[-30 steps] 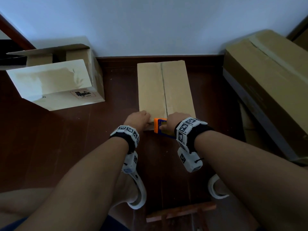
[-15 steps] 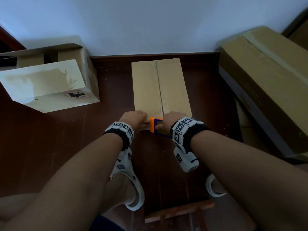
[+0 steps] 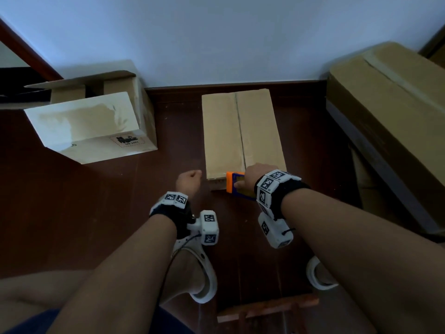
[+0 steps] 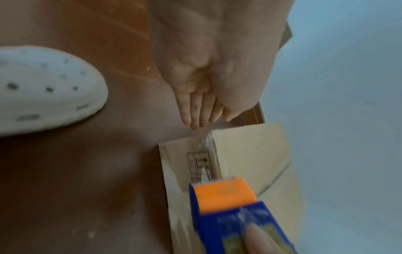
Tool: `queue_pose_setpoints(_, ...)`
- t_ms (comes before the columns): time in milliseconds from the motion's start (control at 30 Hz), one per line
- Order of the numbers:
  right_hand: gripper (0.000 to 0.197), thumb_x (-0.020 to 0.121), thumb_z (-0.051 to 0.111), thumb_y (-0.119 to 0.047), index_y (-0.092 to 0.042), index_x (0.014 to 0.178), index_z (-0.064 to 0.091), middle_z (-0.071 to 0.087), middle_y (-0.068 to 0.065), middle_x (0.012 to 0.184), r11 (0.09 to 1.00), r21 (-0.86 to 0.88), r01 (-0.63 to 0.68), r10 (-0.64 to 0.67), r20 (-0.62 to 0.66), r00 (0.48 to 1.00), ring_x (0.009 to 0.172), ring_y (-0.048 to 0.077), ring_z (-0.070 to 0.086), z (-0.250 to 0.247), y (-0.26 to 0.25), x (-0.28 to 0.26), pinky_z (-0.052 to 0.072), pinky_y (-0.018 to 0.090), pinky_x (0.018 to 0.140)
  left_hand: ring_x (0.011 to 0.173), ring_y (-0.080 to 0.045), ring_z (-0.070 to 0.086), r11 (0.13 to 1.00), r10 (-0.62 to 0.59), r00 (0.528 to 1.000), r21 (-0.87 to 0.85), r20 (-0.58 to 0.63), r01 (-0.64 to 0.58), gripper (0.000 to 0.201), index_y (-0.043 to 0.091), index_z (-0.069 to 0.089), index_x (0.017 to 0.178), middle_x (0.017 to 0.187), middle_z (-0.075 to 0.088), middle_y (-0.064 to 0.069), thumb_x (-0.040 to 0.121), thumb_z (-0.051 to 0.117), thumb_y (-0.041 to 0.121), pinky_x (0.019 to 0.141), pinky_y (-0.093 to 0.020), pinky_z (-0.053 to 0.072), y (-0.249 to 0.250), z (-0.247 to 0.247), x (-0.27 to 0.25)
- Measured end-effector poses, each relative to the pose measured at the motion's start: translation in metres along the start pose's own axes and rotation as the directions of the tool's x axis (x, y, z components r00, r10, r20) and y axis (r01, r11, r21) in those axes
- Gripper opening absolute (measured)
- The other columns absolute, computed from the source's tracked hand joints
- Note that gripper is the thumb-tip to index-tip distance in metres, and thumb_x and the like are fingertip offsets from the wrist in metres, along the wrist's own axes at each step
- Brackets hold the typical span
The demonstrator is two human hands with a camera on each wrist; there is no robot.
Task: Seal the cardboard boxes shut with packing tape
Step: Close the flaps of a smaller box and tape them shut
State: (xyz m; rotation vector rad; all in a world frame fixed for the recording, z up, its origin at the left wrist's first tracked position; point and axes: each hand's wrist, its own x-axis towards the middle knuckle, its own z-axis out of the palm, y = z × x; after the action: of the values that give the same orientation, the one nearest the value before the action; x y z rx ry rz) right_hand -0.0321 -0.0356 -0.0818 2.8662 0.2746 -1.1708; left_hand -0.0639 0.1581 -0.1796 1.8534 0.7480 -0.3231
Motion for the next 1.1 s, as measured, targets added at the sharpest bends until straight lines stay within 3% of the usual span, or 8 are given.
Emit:
queue_pose_setpoints(133, 0.051, 0.091, 0.05, -0.058, -0.014, 0.067, 0.049, 0.051, 0.002, 0.066, 1.0, -0.001, -0.023, 0.023, 0.012, 1.0, 0.054, 0.016, 0.047, -0.004, -0.002, 0.001, 0.033, 0.024, 0.046, 0.121, -0.026, 0.053, 0.997, 0.034, 0.997, 0.065, 0.069, -0.038, 0.035, 0.006, 0.056, 0.132, 0.13, 0.059, -0.009, 0.1, 0.044, 0.016, 0.098, -0.029, 0.04, 0.013, 0.027, -0.018)
queue_pose_setpoints(233, 0.05, 0.091, 0.05, -0.058, -0.013, 0.067, 0.049, 0.05, 0.002, 0.065, 0.999, 0.0, -0.037, 0.037, 0.004, 0.999, 0.053, 0.016, 0.046, -0.005, -0.001, 0.002, 0.033, 0.024, 0.046, 0.121, -0.032, 0.052, 0.942, 0.015, 0.986, 0.329, 0.165, -0.069, 0.048, 0.012, 0.03, 0.148, 0.141, 0.049, -0.014, 0.101, 0.04, 0.018, 0.094, -0.035, 0.043, 0.019, 0.032, -0.02)
queue_pose_setpoints(333, 0.051, 0.09, 0.051, -0.058, -0.013, 0.066, 0.048, 0.049, 0.002, 0.064, 0.999, 0.017, -0.035, 0.035, 0.004, 0.999, 0.051, 0.016, 0.045, -0.005, 0.001, 0.004, 0.033, 0.024, 0.046, 0.131, -0.037, 0.044, 0.862, 0.082, 0.974, 0.476, 0.211, -0.175, 0.07, 0.019, 0.006, 0.155, 0.158, 0.021, -0.015, 0.099, 0.048, 0.016, 0.101, -0.041, 0.041, 0.018, 0.03, -0.019)
queue_pose_setpoints(400, 0.051, 0.09, 0.051, -0.058, -0.014, 0.066, 0.049, 0.05, 0.002, 0.065, 0.999, 0.021, -0.029, 0.029, -0.004, 1.0, 0.052, 0.016, 0.046, -0.003, 0.003, 0.006, 0.034, 0.025, 0.046, 0.13, -0.036, 0.044, 0.735, 0.325, 0.927, 0.567, 0.188, -0.372, 0.064, 0.02, 0.029, 0.15, 0.158, 0.019, -0.012, 0.093, 0.057, 0.011, 0.103, -0.044, 0.043, 0.015, 0.026, -0.018)
queue_pose_setpoints(500, 0.052, 0.089, 0.051, -0.06, -0.013, 0.067, 0.05, 0.05, 0.002, 0.065, 1.0, 0.006, -0.023, 0.023, -0.013, 1.0, 0.053, 0.016, 0.047, 0.001, 0.006, 0.006, 0.034, 0.025, 0.046, 0.107, -0.03, 0.055, 0.46, 0.602, 0.739, 0.626, 0.302, -0.63, 0.026, 0.01, 0.065, 0.114, 0.121, 0.056, -0.01, 0.087, 0.063, 0.008, 0.09, -0.043, 0.047, 0.012, 0.02, -0.011)
queue_pose_setpoints(733, 0.053, 0.089, 0.049, -0.062, -0.015, 0.067, 0.048, 0.05, 0.001, 0.067, 0.998, -0.039, -0.039, 0.038, -0.011, 0.999, 0.056, 0.015, 0.047, 0.0, 0.006, 0.006, 0.035, 0.025, 0.048, 0.09, -0.024, 0.055, 0.217, 0.651, 0.599, 0.641, 0.466, -0.736, 0.005, 0.01, 0.062, 0.088, 0.094, 0.057, -0.007, 0.085, 0.065, 0.012, 0.067, -0.034, 0.049, 0.023, 0.021, -0.004)
queue_pose_setpoints(867, 0.053, 0.089, 0.048, -0.063, -0.015, 0.067, 0.048, 0.051, 0.001, 0.068, 0.997, -0.063, -0.041, 0.04, -0.016, 0.999, 0.057, 0.015, 0.048, -0.001, 0.008, 0.003, 0.035, 0.026, 0.048, 0.084, -0.021, 0.056, 0.174, 0.684, 0.577, 0.669, 0.446, -0.723, 0.007, 0.014, 0.061, 0.083, 0.089, 0.056, -0.003, 0.085, 0.067, 0.017, 0.052, -0.026, 0.036, 0.022, 0.021, -0.004)
queue_pose_setpoints(1100, 0.055, 0.087, 0.048, -0.067, -0.015, 0.067, 0.048, 0.049, 0.0, 0.064, 0.997, -0.08, -0.009, 0.006, -0.04, 0.999, 0.053, 0.015, 0.047, -0.004, 0.021, 0.002, 0.035, 0.024, 0.047, 0.089, -0.02, 0.055, 0.268, 0.624, 0.665, 0.686, 0.412, -0.677, 0.015, 0.011, 0.065, 0.087, 0.093, 0.055, -0.005, 0.091, 0.062, 0.025, 0.057, -0.033, 0.046, 0.022, 0.018, -0.005)
